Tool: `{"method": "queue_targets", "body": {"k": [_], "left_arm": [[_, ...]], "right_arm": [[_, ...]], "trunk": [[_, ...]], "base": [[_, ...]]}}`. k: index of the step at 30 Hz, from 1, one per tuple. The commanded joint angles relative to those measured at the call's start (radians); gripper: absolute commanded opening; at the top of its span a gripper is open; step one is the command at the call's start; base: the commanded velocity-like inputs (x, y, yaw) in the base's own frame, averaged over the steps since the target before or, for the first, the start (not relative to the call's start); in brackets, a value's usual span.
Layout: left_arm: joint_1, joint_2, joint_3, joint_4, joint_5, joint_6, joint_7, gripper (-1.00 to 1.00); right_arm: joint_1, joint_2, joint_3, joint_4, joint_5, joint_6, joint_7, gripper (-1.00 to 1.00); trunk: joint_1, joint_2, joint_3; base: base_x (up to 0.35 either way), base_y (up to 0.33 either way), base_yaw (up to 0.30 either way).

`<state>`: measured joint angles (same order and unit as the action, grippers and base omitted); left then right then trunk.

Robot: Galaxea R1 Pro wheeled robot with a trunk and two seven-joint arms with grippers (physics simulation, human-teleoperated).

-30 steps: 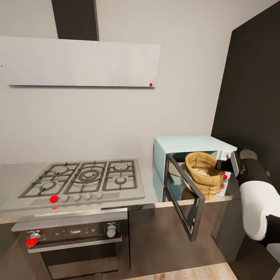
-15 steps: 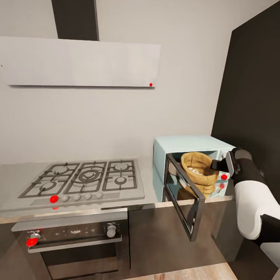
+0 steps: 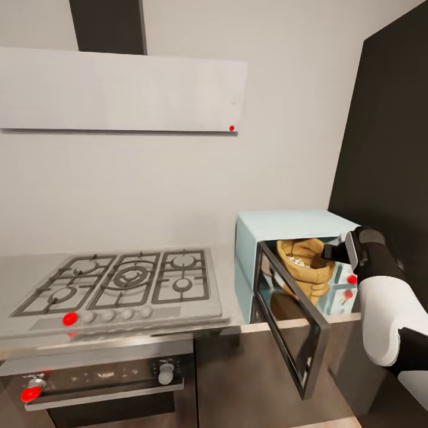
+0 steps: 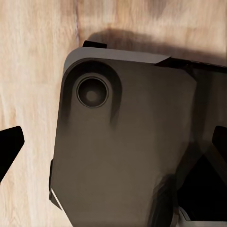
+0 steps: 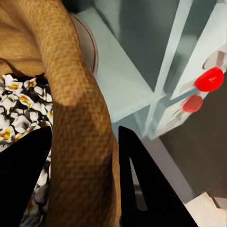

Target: In the kitchen, take the popcorn bag from the countertop, put it into the microwave, and heat it until the popcorn is cooked so the cooked popcorn ends up inside the bag.

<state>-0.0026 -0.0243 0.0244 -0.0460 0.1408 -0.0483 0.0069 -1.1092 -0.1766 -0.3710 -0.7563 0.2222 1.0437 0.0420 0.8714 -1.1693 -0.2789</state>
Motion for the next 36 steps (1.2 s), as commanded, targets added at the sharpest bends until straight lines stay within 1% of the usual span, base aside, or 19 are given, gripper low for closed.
{"method": "queue_targets", "body": {"k": [1, 8, 10, 14, 17, 36], "left_arm": [[0.000, 0.000, 0.002, 0.000, 0.006, -0.002, 0.001, 1.00], [-0.001, 0.000, 0.003, 0.000, 0.006, -0.002, 0.001, 1.00], [-0.001, 0.000, 0.003, 0.000, 0.006, -0.002, 0.001, 1.00], [-0.001, 0.000, 0.003, 0.000, 0.006, -0.002, 0.001, 1.00], [-0.001, 0.000, 0.003, 0.000, 0.006, -0.002, 0.001, 1.00], [-0.001, -0.001, 0.003, 0.000, 0.004, -0.003, 0.001, 1.00]], "right_arm": [[-0.001, 0.000, -0.002, -0.002, -0.011, 0.003, 0.004, -1.00], [-0.001, 0.002, -0.005, -0.003, -0.012, 0.003, 0.008, -1.00], [-0.001, 0.003, -0.013, -0.003, -0.017, 0.003, 0.016, -1.00], [-0.001, 0.007, -0.022, -0.003, -0.070, 0.003, 0.022, -1.00], [-0.001, 0.008, -0.023, -0.003, -0.083, 0.003, 0.022, -1.00], [-0.001, 0.003, -0.022, -0.003, -0.084, 0.003, 0.022, -1.00]], "trunk": [[0.000, -0.001, -0.001], [0.000, -0.001, -0.001], [0.000, -0.001, -0.001], [0.000, -0.001, -0.001], [0.000, -0.001, -0.001], [0.000, -0.001, -0.001]], "base": [[0.127, 0.000, 0.000], [0.020, 0.000, 0.000], [0.000, 0.000, 0.000], [0.000, 0.000, 0.000], [0.000, 0.000, 0.000], [0.013, 0.000, 0.000]]}}
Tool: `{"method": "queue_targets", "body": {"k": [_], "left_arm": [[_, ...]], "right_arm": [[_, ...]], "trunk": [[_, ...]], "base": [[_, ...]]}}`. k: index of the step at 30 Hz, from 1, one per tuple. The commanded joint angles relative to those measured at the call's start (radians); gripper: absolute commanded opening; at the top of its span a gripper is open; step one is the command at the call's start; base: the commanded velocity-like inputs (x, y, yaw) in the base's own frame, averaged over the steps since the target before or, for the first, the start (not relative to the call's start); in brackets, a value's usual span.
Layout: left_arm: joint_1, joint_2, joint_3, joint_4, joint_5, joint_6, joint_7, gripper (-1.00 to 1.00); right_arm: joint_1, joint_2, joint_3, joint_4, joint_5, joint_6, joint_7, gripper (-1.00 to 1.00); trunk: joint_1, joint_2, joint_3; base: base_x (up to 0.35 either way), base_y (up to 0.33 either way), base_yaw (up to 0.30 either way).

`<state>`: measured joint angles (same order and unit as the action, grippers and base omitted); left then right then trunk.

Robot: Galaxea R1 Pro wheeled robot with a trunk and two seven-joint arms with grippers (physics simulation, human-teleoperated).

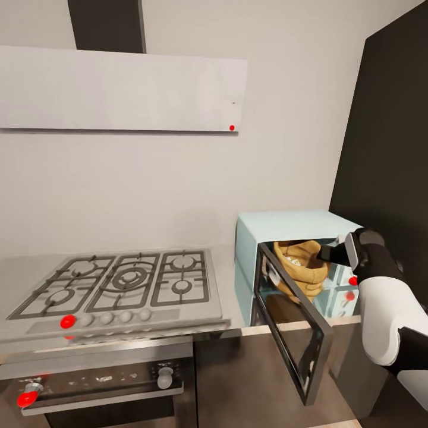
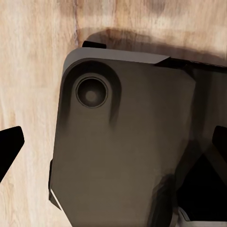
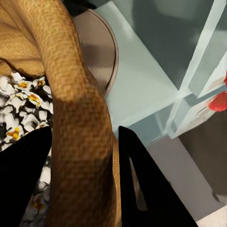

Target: In the kitchen, take the popcorn bag from the countertop, put it into the microwave, and heat it until the popcorn is cooked so the cooked popcorn ends up inside the bag.

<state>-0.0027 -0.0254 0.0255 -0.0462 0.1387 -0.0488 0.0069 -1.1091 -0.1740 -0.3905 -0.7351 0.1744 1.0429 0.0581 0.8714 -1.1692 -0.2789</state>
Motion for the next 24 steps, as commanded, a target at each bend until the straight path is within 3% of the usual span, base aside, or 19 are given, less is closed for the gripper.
{"method": "queue_targets", "body": {"k": [1, 11, 20, 23, 24], "left_arm": [[0.000, 0.000, 0.001, 0.000, 0.007, -0.002, 0.001, 1.00], [0.000, 0.001, 0.001, 0.000, 0.008, -0.002, 0.001, 1.00], [0.000, 0.000, 0.001, 0.000, 0.009, -0.002, 0.001, 1.00], [0.000, 0.000, 0.003, -0.001, 0.011, 0.000, 0.001, 1.00], [0.000, -0.001, 0.003, -0.001, 0.011, 0.000, 0.001, 1.00]], "right_arm": [[-0.001, 0.000, -0.003, -0.024, -0.036, 0.004, 0.006, -1.00], [-0.001, -0.003, -0.003, -0.024, -0.036, 0.004, 0.006, -1.00], [-0.001, -0.005, -0.004, -0.024, -0.036, 0.004, 0.008, -1.00], [0.016, -0.023, 0.005, -0.002, -0.013, 0.004, 0.025, -1.00], [0.017, -0.017, 0.005, 0.004, -0.012, 0.004, 0.031, -1.00]], "trunk": [[0.000, -0.001, -0.001], [0.000, -0.001, -0.001], [0.000, -0.001, -0.001], [0.000, -0.001, -0.001], [0.000, -0.001, -0.001]], "base": [[0.236, 0.000, 0.000], [0.267, 0.000, 0.000], [0.029, 0.000, 0.000], [0.000, 0.000, 0.000], [0.000, 0.000, 0.000]]}}
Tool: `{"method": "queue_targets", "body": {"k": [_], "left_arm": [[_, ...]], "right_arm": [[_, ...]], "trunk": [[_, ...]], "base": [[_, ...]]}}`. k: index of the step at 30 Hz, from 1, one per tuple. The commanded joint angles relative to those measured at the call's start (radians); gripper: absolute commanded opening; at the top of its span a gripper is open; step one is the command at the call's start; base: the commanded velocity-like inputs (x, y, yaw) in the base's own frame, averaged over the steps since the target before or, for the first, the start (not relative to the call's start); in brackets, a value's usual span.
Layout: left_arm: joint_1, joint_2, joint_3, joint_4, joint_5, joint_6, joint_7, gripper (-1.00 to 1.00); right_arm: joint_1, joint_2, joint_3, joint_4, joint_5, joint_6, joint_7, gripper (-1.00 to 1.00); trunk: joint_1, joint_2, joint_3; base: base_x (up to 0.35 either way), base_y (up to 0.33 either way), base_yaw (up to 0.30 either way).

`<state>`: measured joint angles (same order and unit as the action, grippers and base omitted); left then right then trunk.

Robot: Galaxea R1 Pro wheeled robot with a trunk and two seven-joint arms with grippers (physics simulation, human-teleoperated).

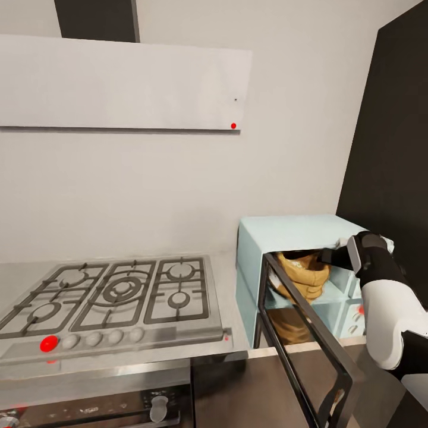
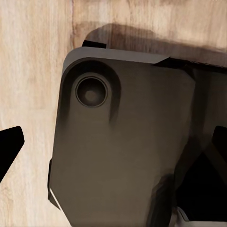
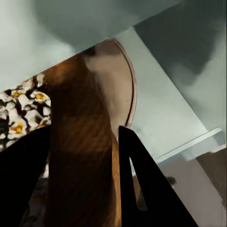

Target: In the kitchen, take the popcorn bag from the countertop, put it into the microwave, and heat it until the popcorn is cooked so the cooked popcorn ends up inside the bag.

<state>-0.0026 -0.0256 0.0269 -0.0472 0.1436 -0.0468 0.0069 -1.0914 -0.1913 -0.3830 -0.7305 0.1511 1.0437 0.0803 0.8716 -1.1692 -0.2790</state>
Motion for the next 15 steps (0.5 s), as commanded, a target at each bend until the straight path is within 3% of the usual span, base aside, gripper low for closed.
{"method": "queue_targets", "body": {"k": [1, 6, 15], "left_arm": [[0.000, 0.000, 0.002, 0.000, 0.007, -0.002, 0.001, 1.00], [0.000, 0.000, 0.002, 0.000, 0.007, -0.003, 0.001, 1.00], [0.000, 0.000, 0.002, 0.000, 0.007, -0.002, 0.001, 1.00]], "right_arm": [[0.001, 0.006, -0.003, 0.005, 0.013, 0.003, 0.003, -1.00], [0.026, 0.030, -0.005, -0.014, 0.030, 0.003, -0.003, -1.00], [0.036, 0.029, -0.007, -0.037, 0.011, 0.003, -0.013, -1.00]], "trunk": [[0.000, -0.001, -0.001], [0.000, -0.001, -0.001], [0.000, -0.001, -0.001]], "base": [[0.000, 0.000, 0.000], [0.000, 0.000, 0.000], [0.000, 0.000, 0.000]]}}
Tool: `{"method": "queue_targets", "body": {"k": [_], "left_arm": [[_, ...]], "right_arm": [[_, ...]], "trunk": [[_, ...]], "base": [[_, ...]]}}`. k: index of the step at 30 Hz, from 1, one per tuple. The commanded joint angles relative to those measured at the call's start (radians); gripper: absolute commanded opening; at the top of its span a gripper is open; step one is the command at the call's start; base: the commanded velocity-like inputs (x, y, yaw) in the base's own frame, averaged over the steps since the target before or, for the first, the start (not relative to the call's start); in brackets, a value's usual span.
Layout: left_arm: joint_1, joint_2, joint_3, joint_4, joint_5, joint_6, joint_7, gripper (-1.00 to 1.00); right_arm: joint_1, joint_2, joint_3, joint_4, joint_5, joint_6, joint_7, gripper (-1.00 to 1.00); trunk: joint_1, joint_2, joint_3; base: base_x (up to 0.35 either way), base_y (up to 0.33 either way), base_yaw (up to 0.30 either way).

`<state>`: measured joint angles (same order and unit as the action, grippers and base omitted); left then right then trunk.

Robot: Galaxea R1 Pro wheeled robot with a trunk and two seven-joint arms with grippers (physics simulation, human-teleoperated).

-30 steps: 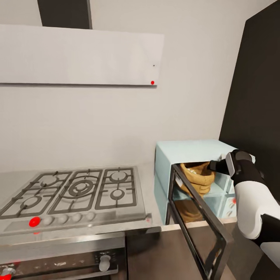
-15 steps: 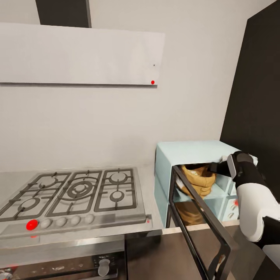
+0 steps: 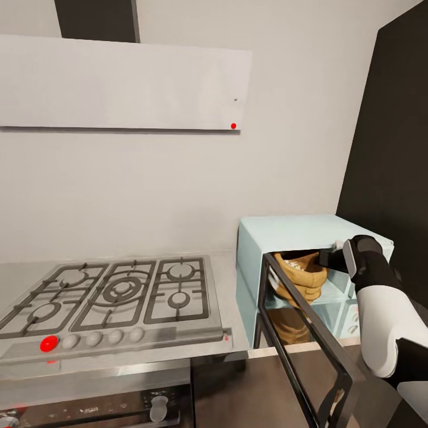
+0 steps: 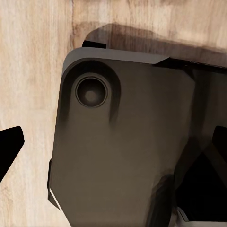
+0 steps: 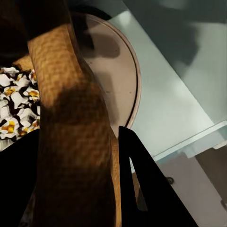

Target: In the kitchen, take the popcorn bag from the countertop, put it into the microwave, and heat it until the popcorn is cooked so the cooked popcorn ends up inside the bag.

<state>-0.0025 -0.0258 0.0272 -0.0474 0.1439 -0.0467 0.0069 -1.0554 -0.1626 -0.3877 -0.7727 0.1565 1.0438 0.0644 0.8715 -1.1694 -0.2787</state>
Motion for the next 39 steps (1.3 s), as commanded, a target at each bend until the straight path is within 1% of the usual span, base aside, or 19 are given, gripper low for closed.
{"method": "queue_targets", "body": {"k": [1, 3, 4, 8, 11, 13, 14, 15, 16, 18, 20, 23, 27, 29, 39], "left_arm": [[0.000, 0.000, 0.002, 0.000, 0.006, -0.002, 0.001, 1.00], [-0.001, 0.000, 0.002, 0.000, 0.006, -0.002, 0.001, 1.00], [-0.001, 0.000, 0.002, 0.000, 0.006, -0.002, 0.001, 1.00], [0.000, 0.000, 0.002, 0.000, 0.006, -0.002, 0.001, 1.00], [0.000, 0.000, 0.002, 0.000, 0.006, -0.002, 0.001, 1.00], [-0.001, 0.000, 0.002, 0.000, 0.006, -0.002, 0.001, 1.00], [-0.001, 0.000, 0.002, 0.000, 0.006, -0.002, 0.001, 1.00], [-0.001, 0.000, 0.002, 0.000, 0.006, -0.002, 0.001, 1.00], [-0.001, 0.000, 0.002, 0.000, 0.006, -0.002, 0.001, 1.00], [-0.001, 0.000, 0.002, 0.000, 0.006, -0.002, 0.001, 1.00], [-0.001, 0.000, 0.002, 0.000, 0.006, -0.002, 0.001, 1.00], [-0.001, 0.000, 0.002, 0.000, 0.007, -0.002, 0.001, 1.00], [-0.001, 0.000, 0.002, 0.000, 0.007, -0.001, 0.001, 1.00], [-0.001, 0.000, 0.002, 0.000, 0.007, -0.001, 0.001, 1.00], [-0.001, 0.000, 0.001, 0.000, 0.008, 0.000, 0.001, 1.00]], "right_arm": [[0.000, 0.001, -0.002, 0.005, 0.005, 0.003, 0.003, 1.00], [0.000, 0.000, -0.002, 0.006, 0.003, 0.003, 0.003, 1.00], [0.000, 0.000, -0.002, 0.056, 0.003, 0.003, 0.003, 1.00], [0.000, -0.001, -0.003, 0.053, 0.003, 0.003, 0.008, 1.00], [0.000, -0.011, 0.000, 0.051, 0.003, 0.003, 0.079, 1.00], [0.000, -0.015, 0.002, 0.046, 0.005, 0.003, 0.145, 1.00], [0.000, -0.016, 0.002, 0.038, 0.005, 0.003, 0.165, 1.00], [0.000, -0.020, 0.003, 0.011, 0.005, 0.003, 0.198, 1.00], [0.000, -0.028, 0.003, -0.003, 0.005, 0.003, 0.212, 1.00], [0.000, -0.057, 0.003, -0.025, 0.004, 0.003, 0.244, 1.00], [0.000, -0.084, 0.003, -0.033, 0.005, 0.003, 0.292, 1.00], [0.000, -0.141, 0.003, -0.037, 0.005, 0.003, 0.343, 1.00], [0.000, -0.209, 0.004, -0.037, 0.006, 0.003, 0.412, 1.00], [0.000, -0.217, 0.004, -0.035, 0.009, 0.003, 0.419, 1.00], [0.001, -0.235, 0.004, -0.021, 0.031, 0.003, 0.422, 1.00]], "trunk": [[0.000, -0.001, -0.001], [0.000, -0.001, -0.001], [0.000, -0.001, -0.001], [0.000, -0.001, -0.001], [0.000, -0.001, -0.001], [0.000, -0.001, -0.001], [0.000, -0.001, -0.001], [0.000, -0.001, -0.001], [0.000, -0.001, -0.001], [0.000, -0.001, -0.001], [0.000, -0.001, -0.001], [0.000, -0.001, -0.001], [0.000, -0.001, -0.001], [0.000, -0.001, -0.001], [0.000, -0.001, -0.001]], "base": [[0.000, 0.000, 0.000], [0.000, 0.000, 0.000], [0.000, 0.000, 0.000], [0.000, 0.000, 0.000], [0.000, 0.000, 0.000], [0.000, 0.000, 0.000], [0.000, 0.000, 0.000], [0.000, 0.000, 0.000], [0.000, 0.000, 0.000], [0.000, 0.000, 0.000], [0.000, 0.000, 0.000], [0.000, 0.000, 0.000], [0.000, 0.000, 0.000], [0.000, 0.000, 0.000], [0.000, 0.000, 0.000]]}}
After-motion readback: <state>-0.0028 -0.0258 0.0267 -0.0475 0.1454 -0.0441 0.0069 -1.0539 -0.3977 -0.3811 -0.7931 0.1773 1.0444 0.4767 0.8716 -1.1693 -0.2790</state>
